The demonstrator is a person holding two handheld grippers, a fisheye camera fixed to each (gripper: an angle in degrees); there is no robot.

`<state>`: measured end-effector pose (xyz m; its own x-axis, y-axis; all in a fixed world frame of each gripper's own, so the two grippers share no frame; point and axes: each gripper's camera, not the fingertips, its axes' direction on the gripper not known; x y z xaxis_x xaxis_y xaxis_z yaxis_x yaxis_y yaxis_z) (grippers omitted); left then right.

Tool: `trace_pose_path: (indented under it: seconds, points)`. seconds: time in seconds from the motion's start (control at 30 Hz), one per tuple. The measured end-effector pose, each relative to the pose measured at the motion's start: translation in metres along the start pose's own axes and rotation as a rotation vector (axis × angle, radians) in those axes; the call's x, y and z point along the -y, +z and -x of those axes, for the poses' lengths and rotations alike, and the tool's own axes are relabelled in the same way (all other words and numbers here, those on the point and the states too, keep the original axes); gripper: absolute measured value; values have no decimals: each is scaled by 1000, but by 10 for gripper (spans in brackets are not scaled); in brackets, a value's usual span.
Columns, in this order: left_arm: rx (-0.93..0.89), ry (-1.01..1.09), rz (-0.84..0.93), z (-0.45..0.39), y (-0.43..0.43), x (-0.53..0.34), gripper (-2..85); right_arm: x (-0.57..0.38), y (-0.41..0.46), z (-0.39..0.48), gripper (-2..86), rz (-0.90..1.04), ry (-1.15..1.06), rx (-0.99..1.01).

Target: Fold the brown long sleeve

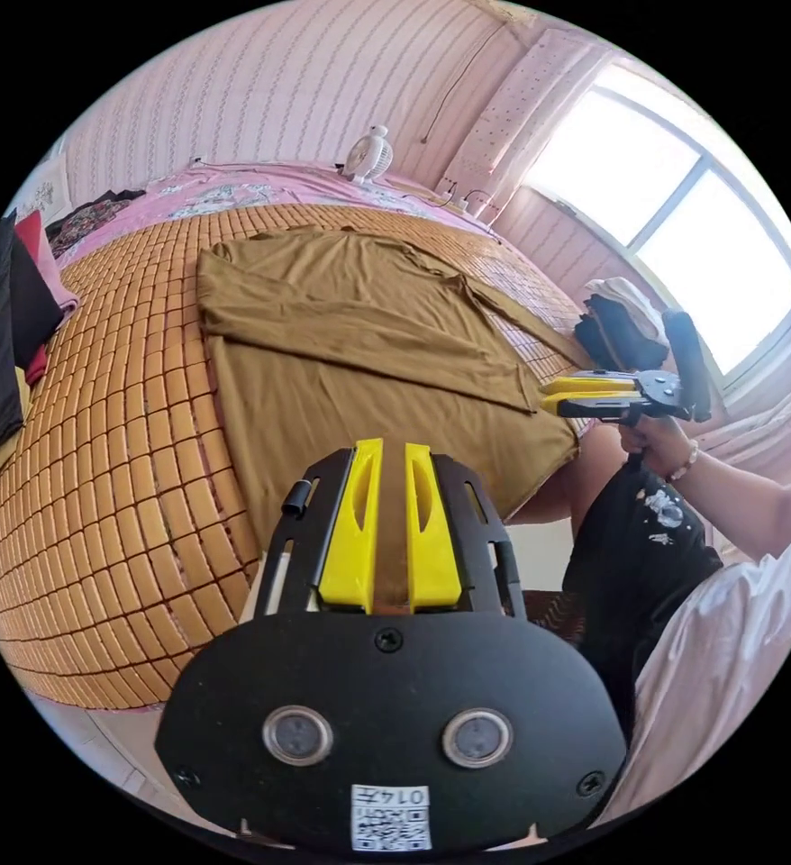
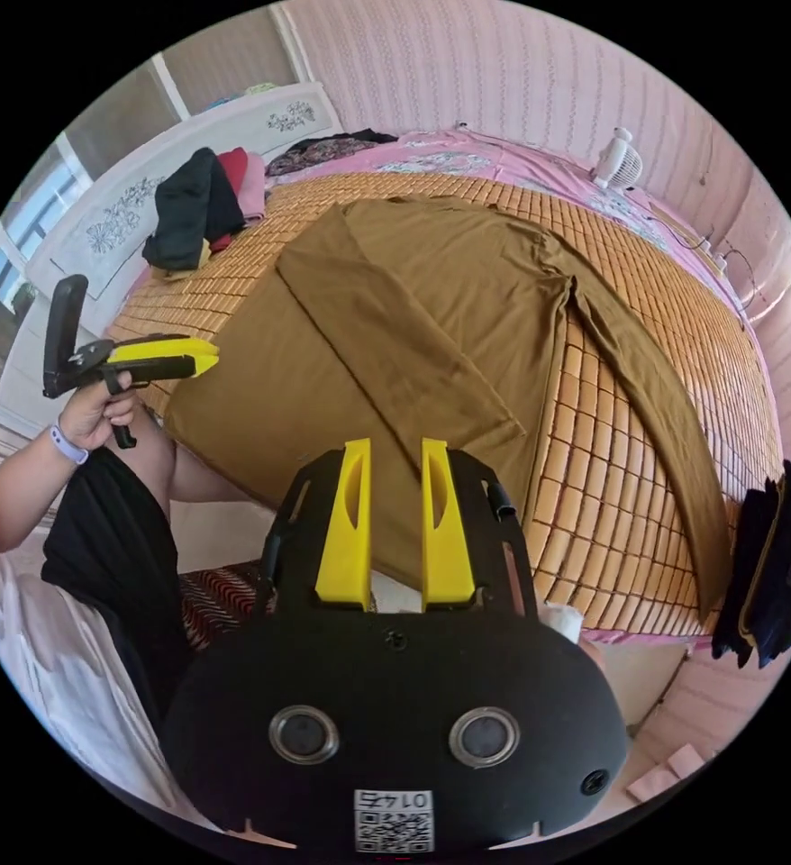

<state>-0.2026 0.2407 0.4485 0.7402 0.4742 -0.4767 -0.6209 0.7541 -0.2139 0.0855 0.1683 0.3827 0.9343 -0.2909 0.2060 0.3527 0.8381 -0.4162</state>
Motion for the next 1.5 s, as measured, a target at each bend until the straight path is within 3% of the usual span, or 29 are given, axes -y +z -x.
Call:
trace_pose_path:
  seconds: [0.07,0.27,0.37,0.53,0.73,0.97,1.17,1.33,1.5]
  points:
    - [44,-19,41,4,12,8,47,12,17,-5,59,88,28,-60]
    - [55,-22,77,5,23,26,14,18,-43,-18,-3,-16,10,-36]
    - [51,-32,83,3,23,35,10,-2,-75,-19,-3,-11,19,-58]
    - [39,-38,84,0,23,48,24,-24,-46,-23,22,187,-8,4]
    - [119,-2,3,6,3,78,43,-1,-60,-51,64,48,31,158]
    - [237,57,-34,32,13,151,62,121,-46,-46,62,-75,-189,189]
    - [213,37,23,53,45,198,69,261,-1,-34,60,-118,-215,278]
    - [138,63,51,59,63,214,45,342,43,-14,68,-118,-190,316]
    - [152,54,-20,62,54,214,-5,385,84,-6,33,-4,-203,191]
